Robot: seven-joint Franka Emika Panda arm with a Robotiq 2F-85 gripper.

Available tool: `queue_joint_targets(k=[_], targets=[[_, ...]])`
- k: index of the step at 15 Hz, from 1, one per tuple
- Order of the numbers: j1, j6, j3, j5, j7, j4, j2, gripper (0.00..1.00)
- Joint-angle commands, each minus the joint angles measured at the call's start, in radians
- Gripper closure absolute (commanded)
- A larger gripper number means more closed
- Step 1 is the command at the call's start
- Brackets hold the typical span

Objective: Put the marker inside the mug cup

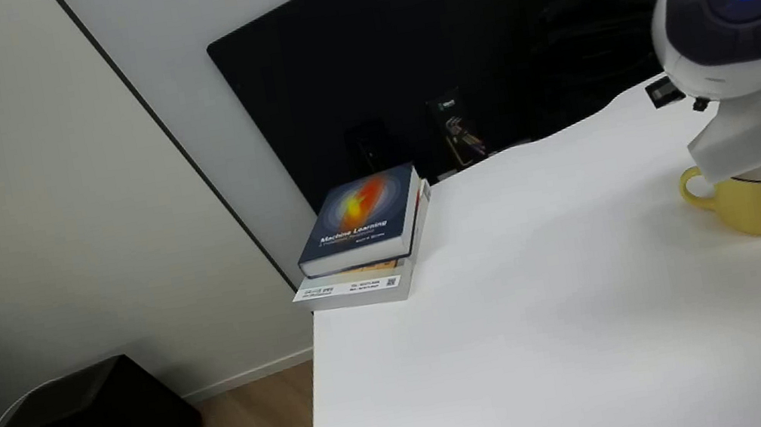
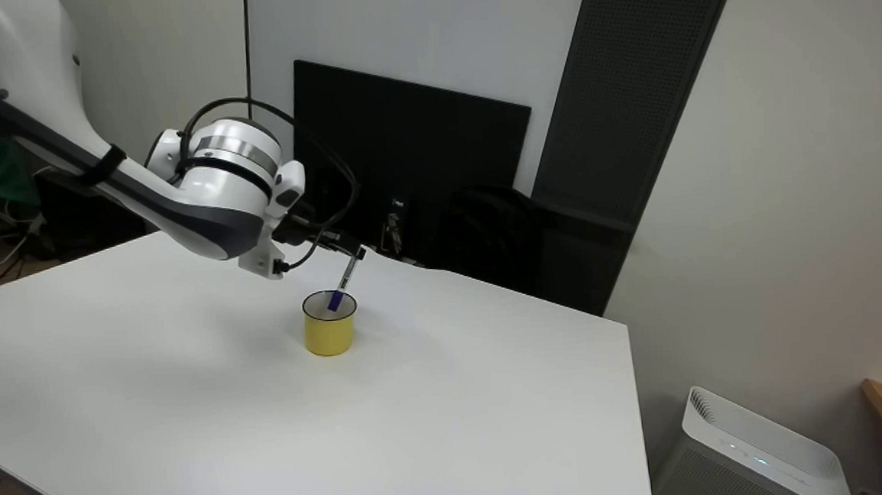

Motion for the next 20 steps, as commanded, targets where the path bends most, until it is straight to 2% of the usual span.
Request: queue_joint_targets(k=[1, 7, 10, 11, 13, 20], targets=[[0.053, 0.036, -0.043, 0.017, 0.100, -0.005, 0.105, 0.94], [0.078, 0.044, -0.024, 0.030, 0.121, -0.041, 0.116, 0.94], [0.069, 0.033, -0.004, 0.031, 0.110, -0.051, 0.102, 0.94], [0.063, 0.032, 0.003, 0.030, 0.103, -0.053, 0.094, 0.52], [0.053, 0.023, 0.015, 0.029, 0.089, -0.057, 0.078, 0.47], [0.029, 0.011, 0.033, 0.016, 0.042, -0.074, 0.014, 0.01]])
